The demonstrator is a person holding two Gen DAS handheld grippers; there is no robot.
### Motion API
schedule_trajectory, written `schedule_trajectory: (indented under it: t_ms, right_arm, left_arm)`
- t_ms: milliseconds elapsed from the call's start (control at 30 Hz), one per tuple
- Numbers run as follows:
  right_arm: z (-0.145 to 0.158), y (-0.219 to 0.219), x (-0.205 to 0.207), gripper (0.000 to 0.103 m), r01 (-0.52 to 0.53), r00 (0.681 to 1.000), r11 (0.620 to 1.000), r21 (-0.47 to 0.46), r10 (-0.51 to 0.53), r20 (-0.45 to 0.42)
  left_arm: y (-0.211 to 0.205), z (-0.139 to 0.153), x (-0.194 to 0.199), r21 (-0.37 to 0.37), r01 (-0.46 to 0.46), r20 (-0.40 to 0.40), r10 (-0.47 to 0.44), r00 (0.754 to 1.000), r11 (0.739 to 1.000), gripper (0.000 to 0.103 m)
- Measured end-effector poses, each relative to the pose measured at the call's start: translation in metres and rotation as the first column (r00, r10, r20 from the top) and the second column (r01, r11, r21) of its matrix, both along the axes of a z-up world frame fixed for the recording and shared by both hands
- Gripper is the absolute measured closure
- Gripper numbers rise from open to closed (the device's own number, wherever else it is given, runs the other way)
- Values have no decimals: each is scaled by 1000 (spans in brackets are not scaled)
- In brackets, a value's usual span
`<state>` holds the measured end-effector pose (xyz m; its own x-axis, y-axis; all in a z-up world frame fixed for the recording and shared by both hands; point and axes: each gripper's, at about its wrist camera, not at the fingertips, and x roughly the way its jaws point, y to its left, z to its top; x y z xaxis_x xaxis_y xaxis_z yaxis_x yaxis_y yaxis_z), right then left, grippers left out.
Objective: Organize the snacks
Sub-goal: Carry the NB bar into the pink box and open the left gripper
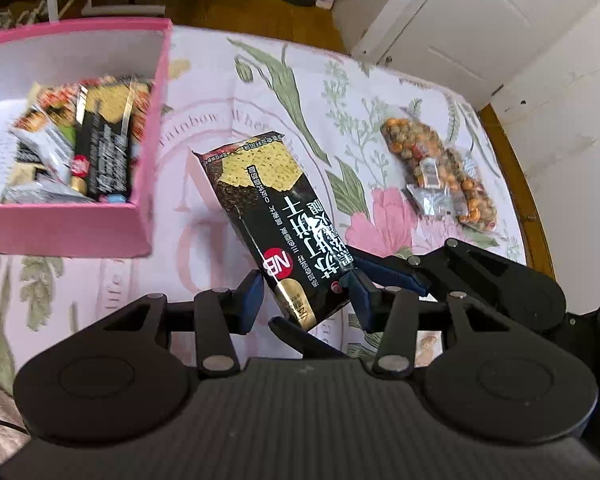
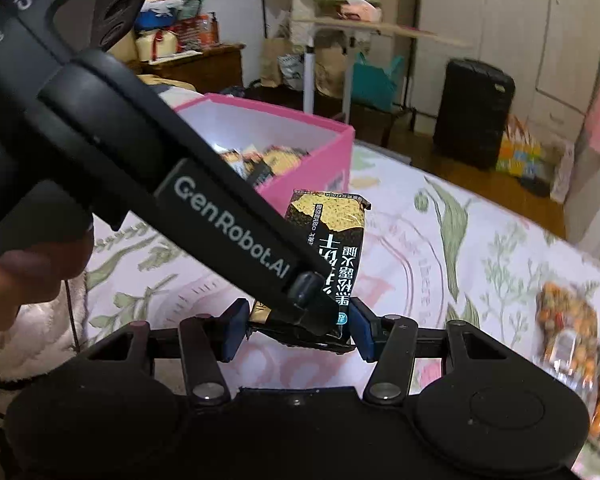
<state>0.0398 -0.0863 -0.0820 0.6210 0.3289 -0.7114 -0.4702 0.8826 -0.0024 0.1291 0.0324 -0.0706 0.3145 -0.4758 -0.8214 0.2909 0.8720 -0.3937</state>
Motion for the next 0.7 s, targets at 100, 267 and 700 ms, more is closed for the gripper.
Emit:
schedule_trajectory:
  t_ms: [100, 267, 700]
  right_arm:
    - [12, 13, 7, 44, -24, 1000, 1000, 17, 24, 21]
    - [26, 43, 28, 44, -98, 992, 994, 37, 95, 80]
    - [10, 121, 115, 44, -391, 920, 919, 49, 389, 37]
  left_arm:
    - [17, 15, -2, 4, -23, 47, 23, 999, 1000, 57]
    - [59, 34, 5, 10, -112, 131, 110, 985, 994, 57]
    - [162, 13, 64, 8, -353, 48, 353, 935, 935, 55]
